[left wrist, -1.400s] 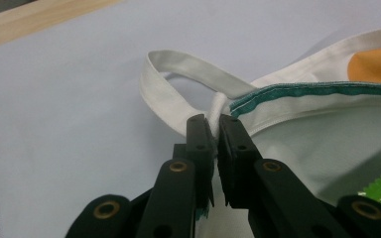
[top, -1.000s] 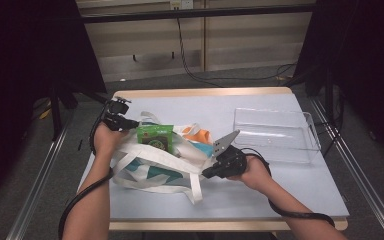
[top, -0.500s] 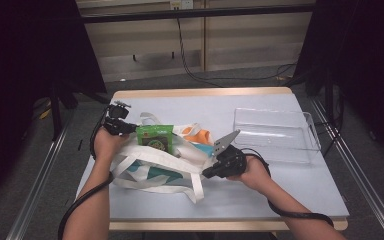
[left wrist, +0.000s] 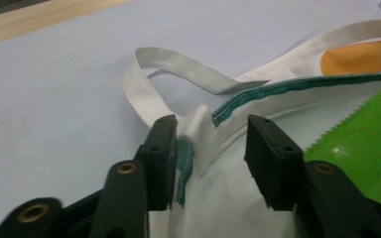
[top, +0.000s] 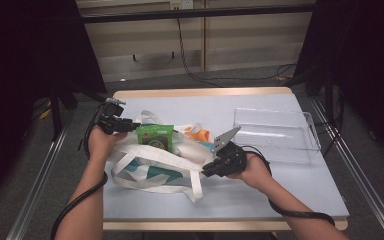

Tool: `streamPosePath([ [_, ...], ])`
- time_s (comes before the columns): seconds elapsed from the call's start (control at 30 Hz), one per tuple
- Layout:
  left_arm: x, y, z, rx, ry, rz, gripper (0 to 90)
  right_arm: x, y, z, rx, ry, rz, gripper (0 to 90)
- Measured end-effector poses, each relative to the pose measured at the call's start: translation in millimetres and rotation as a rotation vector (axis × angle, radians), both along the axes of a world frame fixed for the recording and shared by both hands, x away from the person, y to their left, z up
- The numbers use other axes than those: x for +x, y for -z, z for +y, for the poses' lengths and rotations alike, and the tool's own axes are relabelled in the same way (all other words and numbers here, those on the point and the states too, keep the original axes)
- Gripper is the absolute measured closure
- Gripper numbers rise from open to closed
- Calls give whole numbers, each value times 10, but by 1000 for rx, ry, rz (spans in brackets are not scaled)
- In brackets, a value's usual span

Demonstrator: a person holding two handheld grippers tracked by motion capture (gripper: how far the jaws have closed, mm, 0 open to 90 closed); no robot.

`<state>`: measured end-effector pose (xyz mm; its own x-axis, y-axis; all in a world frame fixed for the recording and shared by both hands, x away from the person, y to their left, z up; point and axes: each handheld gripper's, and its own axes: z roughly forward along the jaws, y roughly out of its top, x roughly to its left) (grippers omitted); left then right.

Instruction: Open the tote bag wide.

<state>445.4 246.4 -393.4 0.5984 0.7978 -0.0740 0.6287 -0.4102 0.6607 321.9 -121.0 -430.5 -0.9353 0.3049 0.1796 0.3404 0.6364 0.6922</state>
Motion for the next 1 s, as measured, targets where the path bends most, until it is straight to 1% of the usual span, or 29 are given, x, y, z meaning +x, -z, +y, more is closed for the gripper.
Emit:
streamPosePath([
  [0.03,0,-10,7,-11,2,1,548,0,0,0,0,0,0,752],
  [0.07,-10,-30,16,-3,6,5,545,4,-18,1,3,3,-2,746],
  [0.1,-13,-38,16,-5,3,0,532,8,-42,1,-6,4,-8,735],
  [0.13,-19,-53,20,-6,7,7,522,10,-50,4,-3,2,-11,722],
  [0.17,-25,-63,23,-10,3,0,505,12,-63,3,-8,6,-17,710],
  [0.2,-30,-80,32,-3,5,1,486,12,-74,4,-7,12,-7,694],
  [0.27,-45,-107,38,-18,3,3,456,21,-87,5,-8,17,-5,670],
  [0.3,-53,-126,45,-10,9,8,440,22,-99,3,-7,18,-3,660],
  [0.37,-69,-157,47,-13,4,-4,407,28,-119,-1,4,26,0,627],
  [0.4,-81,-182,55,-8,16,12,389,29,-128,-1,8,31,1,615],
  [0.43,-86,-195,57,-11,17,4,382,33,-140,-4,6,33,1,595],
  [0.47,-103,-212,52,-16,13,14,373,36,-151,-4,11,33,-1,565],
  [0.5,-111,-230,59,-14,23,9,367,35,-168,-6,13,36,-5,530],
  [0.53,-125,-242,58,-17,22,1,359,31,-184,-6,13,41,-19,503],
  [0.57,-135,-256,62,-11,21,2,345,33,-196,-10,16,40,-30,488],
  [0.6,-145,-267,70,-16,27,16,335,30,-209,-13,16,45,-24,475],
  [0.63,-150,-277,83,-2,31,6,325,37,-216,-17,20,46,-26,464],
  [0.67,-158,-285,86,-7,18,3,316,38,-227,-23,24,51,-18,455],
  [0.7,-162,-298,104,-2,21,2,313,43,-233,-29,27,50,-14,444],
  [0.73,-168,-300,109,-12,17,2,309,45,-244,-34,27,55,-16,436],
  [0.8,-176,-313,123,10,25,5,291,46,-265,-38,29,61,-18,417],
  [0.83,-178,-316,130,12,28,1,281,48,-273,-39,33,62,-18,413],
  [0.9,-188,-333,137,3,24,2,267,53,-288,-36,35,60,-15,402],
  [0.93,-195,-343,138,-2,26,-2,267,57,-299,-36,30,57,-23,397],
  [0.97,-202,-357,138,3,31,-8,267,55,-308,-30,33,60,-20,394],
  [1.0,-214,-366,133,-3,31,-9,266,58,-322,-30,30,60,-19,389],
])
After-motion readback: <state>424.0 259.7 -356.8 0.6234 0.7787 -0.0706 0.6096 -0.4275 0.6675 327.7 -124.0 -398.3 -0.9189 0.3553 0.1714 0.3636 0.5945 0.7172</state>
